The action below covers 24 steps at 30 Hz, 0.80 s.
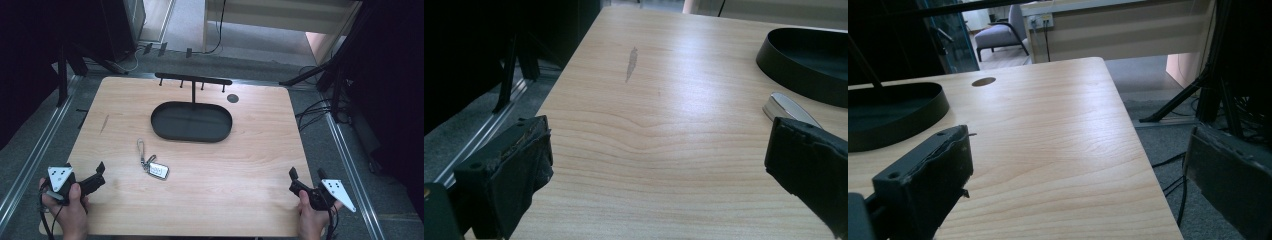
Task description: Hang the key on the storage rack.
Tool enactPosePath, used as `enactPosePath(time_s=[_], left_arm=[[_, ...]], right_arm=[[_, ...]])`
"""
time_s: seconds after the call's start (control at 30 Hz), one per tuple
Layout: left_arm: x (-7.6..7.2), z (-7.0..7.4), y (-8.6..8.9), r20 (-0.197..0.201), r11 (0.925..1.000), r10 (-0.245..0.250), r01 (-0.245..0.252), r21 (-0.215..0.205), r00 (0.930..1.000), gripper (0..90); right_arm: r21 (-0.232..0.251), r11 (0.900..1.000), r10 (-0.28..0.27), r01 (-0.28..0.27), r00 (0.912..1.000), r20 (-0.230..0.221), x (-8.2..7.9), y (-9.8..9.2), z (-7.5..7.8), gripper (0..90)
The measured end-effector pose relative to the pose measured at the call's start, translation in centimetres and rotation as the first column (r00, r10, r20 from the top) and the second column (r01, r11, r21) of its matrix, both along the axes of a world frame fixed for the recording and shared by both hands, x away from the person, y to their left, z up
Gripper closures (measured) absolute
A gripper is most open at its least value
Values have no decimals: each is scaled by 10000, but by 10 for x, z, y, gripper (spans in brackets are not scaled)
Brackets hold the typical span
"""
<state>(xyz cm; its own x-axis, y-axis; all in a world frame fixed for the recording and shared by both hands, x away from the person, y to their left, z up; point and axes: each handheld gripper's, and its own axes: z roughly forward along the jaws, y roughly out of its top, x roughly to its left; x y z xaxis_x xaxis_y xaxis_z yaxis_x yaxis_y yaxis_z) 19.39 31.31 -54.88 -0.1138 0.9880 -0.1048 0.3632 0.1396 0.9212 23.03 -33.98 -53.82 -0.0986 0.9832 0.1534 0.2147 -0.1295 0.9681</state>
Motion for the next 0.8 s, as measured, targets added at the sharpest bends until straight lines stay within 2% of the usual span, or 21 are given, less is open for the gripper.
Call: enactPosePath(time_s=[0.13,0.23,0.27,0.3,0.37,0.4,0.43,0.5,0.6,0.7,0.8], left_arm=[[0,3,0,3,9999,52,-52,91,10000,0],[2,11,-2,-15,9991,-394,394,-136,9992,0],[3,20,-6,99,9969,-764,766,-200,9970,0],[3,20,-6,99,9969,-764,766,-200,9970,0],[4,29,-13,-102,9953,-972,972,38,9952,0],[7,34,-17,-385,9898,-1420,1422,39,9891,0],[7,34,-17,-385,9898,-1420,1422,39,9891,0],[11,37,-19,-783,9856,-1657,1678,213,9831,0],[17,42,-20,-1280,9823,-1853,1874,51,9743,0],[22,49,-21,-1702,9758,-2175,2180,-157,9611,0],[25,58,-25,-2087,9732,-2249,2301,6,9518,0]], right_arm=[[68,9999,-75,74,9998,169,0,0,-1,7],[-28,9999,-107,107,9997,206,-1,1,-1,39],[-74,10000,-55,56,9998,188,-1,3,-2,45],[-74,10000,-55,56,9998,188,-1,3,-2,45],[-211,9998,-38,42,9998,179,-1,4,-2,51],[-304,9995,-15,19,9999,119,0,6,-2,52],[-304,9995,-15,19,9999,119,0,6,-2,52],[-423,9991,-4,12,9998,186,0,6,-2,57],[-512,9987,-36,41,9999,94,-1,8,-3,76],[-729,9969,-296,290,9995,-69,0,11,-4,77],[-714,9966,-403,400,9992,-29,0,11,-4,77]])
